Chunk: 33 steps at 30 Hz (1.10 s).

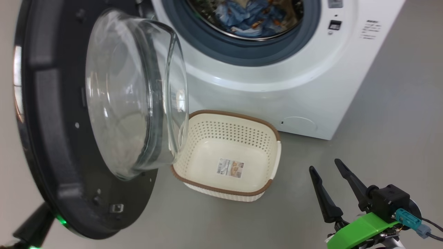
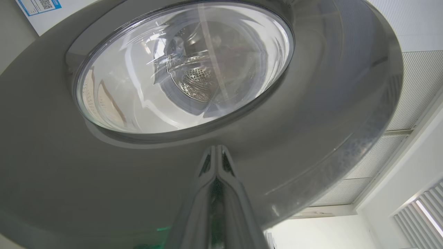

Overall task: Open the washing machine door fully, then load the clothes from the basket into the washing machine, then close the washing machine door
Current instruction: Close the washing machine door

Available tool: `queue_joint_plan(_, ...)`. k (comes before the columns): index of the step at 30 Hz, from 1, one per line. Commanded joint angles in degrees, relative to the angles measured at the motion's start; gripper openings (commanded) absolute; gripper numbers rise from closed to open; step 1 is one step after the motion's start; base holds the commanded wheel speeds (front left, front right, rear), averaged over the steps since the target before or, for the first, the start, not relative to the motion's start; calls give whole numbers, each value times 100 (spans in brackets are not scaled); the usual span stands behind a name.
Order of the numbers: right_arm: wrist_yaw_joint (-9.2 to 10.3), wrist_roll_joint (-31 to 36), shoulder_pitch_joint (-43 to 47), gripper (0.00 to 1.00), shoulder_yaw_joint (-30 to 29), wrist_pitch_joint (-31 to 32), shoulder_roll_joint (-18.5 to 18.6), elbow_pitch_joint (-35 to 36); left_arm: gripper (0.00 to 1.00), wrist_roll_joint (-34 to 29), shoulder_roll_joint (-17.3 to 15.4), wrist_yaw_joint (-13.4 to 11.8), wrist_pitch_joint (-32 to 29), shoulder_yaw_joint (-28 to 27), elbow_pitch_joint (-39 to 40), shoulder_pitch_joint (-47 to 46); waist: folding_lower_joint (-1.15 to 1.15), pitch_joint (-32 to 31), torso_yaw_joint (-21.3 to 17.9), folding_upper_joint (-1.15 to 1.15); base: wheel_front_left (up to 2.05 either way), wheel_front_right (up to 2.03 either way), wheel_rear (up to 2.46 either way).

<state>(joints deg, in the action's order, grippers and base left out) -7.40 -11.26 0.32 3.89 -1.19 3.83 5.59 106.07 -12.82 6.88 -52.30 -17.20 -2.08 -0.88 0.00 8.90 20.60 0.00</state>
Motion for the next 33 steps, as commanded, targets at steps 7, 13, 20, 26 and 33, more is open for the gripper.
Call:
queue_joint_plan(7, -9, -114, -20, 100, 161, -138, -57, 84, 0, -130, 126, -15, -51, 61, 519, 180, 0, -122, -510, 0, 0, 0, 0)
queue_joint_plan(13, -9, -152, -34, 100, 160, -229, -80, 34, 0, -177, 307, -47, -5, 199, 772, 192, 0, -60, -822, 0, 0, 0, 0)
queue_joint_plan(20, -9, -199, -93, 100, 152, -355, -92, -39, 0, -327, 459, -49, 131, 316, 913, 85, 0, 38, -1181, 0, 0, 0, 0)
queue_joint_plan(26, -9, -293, -152, 100, 108, -489, -94, -126, 0, -486, 604, -34, 388, 359, 936, -164, 0, 93, -1463, 0, 0, 0, 0)
queue_joint_plan(33, -9, -370, -226, 100, 117, -596, -94, -200, 0, -533, 767, -3, 619, 448, 834, -436, 0, 142, -1741, 0, 0, 0, 0)
